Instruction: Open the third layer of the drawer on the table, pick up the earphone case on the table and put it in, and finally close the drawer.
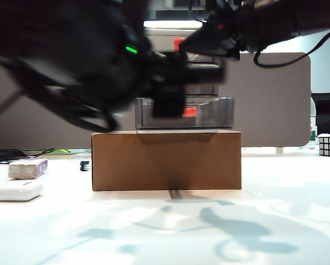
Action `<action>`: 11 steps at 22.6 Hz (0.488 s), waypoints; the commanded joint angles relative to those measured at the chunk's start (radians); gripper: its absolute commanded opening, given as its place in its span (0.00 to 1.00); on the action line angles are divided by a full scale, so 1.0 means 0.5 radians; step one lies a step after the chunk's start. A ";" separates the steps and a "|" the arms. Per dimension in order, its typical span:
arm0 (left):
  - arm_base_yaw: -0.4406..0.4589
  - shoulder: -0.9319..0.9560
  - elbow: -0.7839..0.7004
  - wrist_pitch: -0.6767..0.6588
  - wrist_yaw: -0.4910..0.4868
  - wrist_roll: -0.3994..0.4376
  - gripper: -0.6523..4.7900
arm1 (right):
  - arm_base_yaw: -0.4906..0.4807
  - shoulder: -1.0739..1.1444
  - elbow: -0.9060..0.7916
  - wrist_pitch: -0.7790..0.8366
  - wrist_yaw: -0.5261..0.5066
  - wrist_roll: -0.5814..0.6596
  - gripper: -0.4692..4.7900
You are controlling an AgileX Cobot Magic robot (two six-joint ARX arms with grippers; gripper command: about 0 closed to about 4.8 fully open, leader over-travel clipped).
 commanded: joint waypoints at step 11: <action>0.630 -2.547 -0.285 -2.164 1.128 0.074 0.38 | 0.002 -0.174 0.010 -0.384 -0.138 -0.114 0.08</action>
